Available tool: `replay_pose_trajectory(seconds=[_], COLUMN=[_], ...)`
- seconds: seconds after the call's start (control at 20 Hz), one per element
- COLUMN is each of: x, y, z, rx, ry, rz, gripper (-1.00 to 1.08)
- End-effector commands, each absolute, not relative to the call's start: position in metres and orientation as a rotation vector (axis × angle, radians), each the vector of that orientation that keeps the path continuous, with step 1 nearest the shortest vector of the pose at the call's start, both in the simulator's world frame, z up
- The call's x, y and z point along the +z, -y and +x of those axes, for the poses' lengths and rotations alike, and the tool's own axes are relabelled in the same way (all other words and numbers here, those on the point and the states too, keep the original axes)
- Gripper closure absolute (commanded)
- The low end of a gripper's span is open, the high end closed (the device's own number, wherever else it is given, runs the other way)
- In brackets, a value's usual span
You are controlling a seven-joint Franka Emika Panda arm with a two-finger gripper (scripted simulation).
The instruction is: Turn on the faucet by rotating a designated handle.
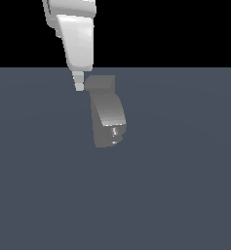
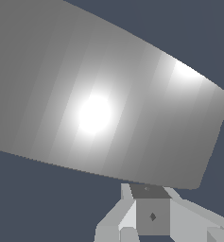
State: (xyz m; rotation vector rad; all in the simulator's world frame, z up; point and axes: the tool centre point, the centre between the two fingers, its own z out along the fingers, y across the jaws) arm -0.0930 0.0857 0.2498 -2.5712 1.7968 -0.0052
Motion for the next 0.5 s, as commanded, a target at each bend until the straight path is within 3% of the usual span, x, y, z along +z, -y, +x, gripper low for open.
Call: replay_pose_trajectory(seconds=[0.0,0.45], x=[0.249,0.25], y=[-0.07,-0.046], z=[-0.099,-0.1], rx=[-0.001,-0.004], ry=[-1.815,-1.803], rz=[-2.563,-2.569], gripper=[1.08,1.08])
